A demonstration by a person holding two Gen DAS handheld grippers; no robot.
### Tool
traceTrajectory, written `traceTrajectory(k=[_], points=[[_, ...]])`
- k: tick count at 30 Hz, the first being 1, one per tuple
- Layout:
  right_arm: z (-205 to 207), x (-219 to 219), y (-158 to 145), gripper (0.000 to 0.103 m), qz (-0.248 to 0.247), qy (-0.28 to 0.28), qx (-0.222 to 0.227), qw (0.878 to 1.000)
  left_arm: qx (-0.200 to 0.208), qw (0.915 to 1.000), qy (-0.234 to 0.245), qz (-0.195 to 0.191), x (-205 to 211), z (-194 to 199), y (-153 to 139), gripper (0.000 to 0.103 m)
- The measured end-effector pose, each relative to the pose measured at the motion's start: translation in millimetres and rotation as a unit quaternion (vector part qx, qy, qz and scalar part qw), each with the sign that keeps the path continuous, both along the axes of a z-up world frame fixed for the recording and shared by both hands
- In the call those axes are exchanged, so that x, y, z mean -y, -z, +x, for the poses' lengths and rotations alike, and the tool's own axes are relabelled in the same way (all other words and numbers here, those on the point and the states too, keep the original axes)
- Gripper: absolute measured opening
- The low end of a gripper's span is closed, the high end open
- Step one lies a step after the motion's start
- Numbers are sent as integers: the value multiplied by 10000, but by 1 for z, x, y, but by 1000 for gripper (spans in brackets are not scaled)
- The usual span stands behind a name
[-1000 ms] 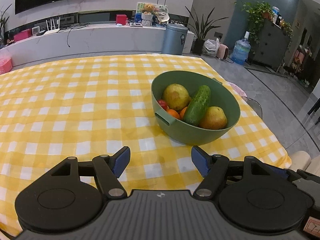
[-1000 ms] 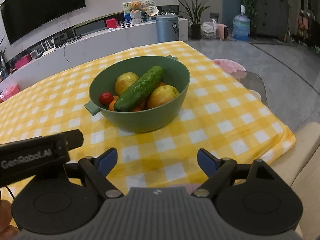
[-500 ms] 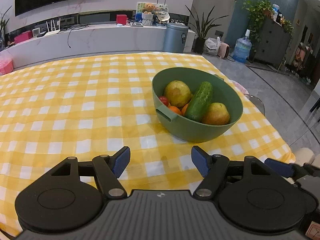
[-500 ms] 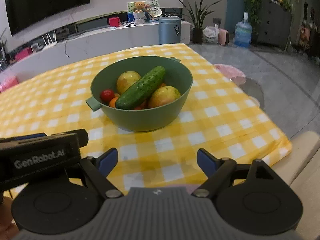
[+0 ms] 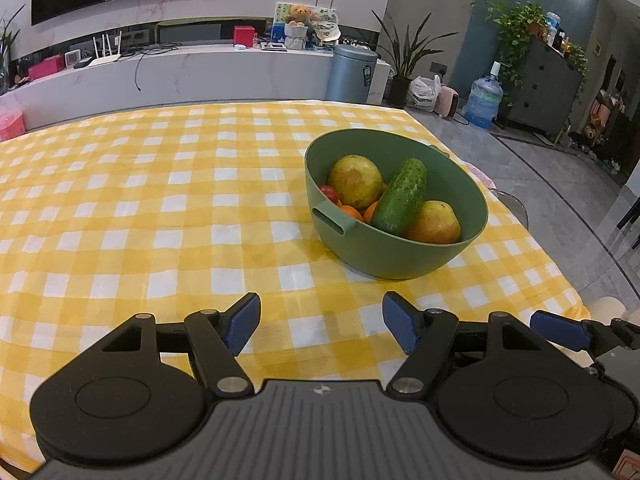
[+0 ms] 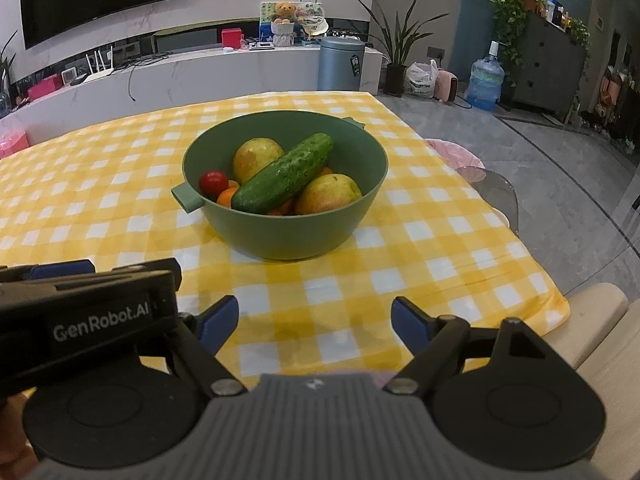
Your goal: Organize fruits
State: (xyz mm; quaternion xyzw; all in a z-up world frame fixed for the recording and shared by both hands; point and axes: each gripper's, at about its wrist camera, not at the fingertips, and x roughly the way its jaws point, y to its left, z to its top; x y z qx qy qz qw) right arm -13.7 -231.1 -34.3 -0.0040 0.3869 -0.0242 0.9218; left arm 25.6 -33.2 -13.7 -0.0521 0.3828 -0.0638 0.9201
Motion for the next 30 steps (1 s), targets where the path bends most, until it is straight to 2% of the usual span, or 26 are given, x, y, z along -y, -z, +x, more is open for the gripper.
traceTrajectory(k=[30], points=[[-5,-2,-1,80,-18,-18,109,9999,74,9999,6,88,1,-4,-1,82]])
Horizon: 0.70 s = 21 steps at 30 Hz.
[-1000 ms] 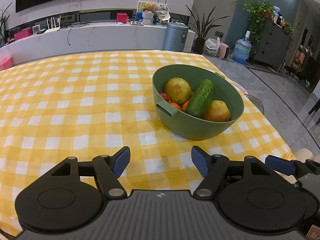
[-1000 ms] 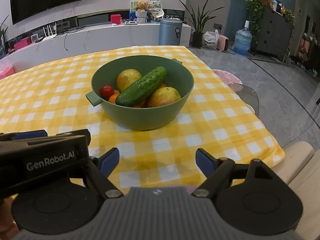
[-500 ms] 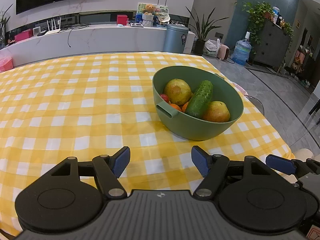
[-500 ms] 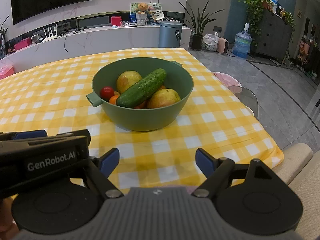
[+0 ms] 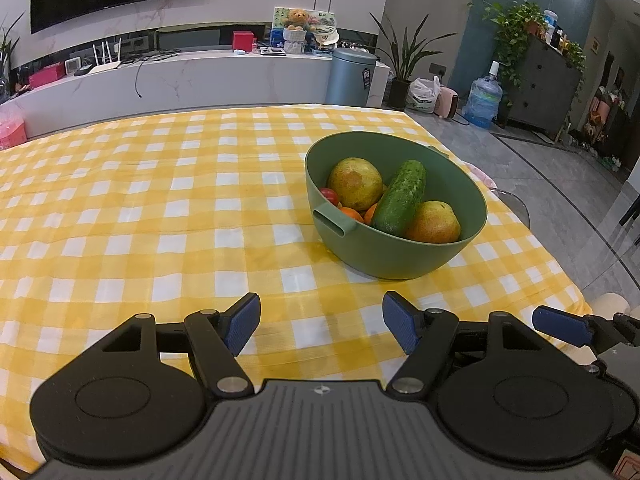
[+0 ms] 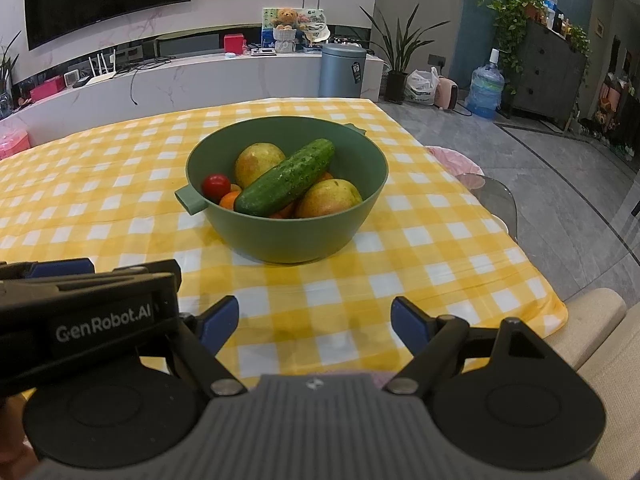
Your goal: Organize fruits
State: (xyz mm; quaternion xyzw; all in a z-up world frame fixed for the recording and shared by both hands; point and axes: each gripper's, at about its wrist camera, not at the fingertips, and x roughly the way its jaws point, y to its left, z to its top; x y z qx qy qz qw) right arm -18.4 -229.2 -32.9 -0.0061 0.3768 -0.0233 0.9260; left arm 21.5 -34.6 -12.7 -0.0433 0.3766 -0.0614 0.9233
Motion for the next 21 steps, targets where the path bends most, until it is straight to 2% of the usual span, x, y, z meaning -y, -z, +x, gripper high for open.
traceTrajectory(k=[21], points=[[1,0,1,80,-24,-26,-13,10000,-32,10000,-2,12,-1,-1,-1,82]])
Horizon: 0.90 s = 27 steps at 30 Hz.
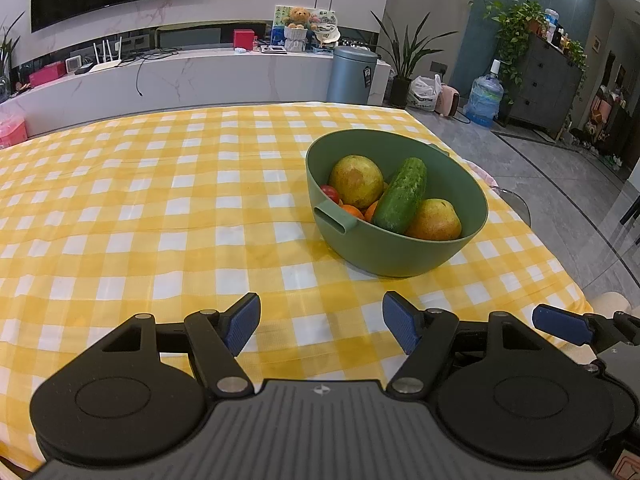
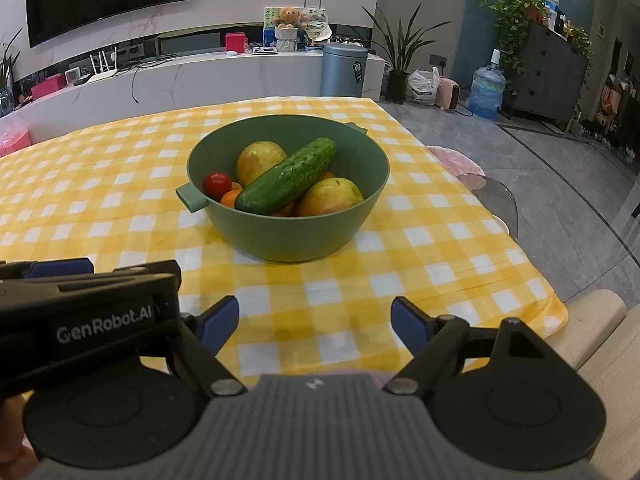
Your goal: Organize fruits
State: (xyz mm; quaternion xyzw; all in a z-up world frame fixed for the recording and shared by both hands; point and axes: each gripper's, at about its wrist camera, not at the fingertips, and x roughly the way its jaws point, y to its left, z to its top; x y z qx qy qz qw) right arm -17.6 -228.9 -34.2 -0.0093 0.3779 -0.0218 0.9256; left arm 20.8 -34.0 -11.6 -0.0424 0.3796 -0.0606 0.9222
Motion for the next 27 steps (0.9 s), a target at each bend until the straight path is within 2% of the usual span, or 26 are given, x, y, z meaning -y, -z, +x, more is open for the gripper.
traceTrajectory(k=[27], points=[[2,-1,3,79,-95,-77,-31,9999,-65,10000,43,2,0,1,3,82]])
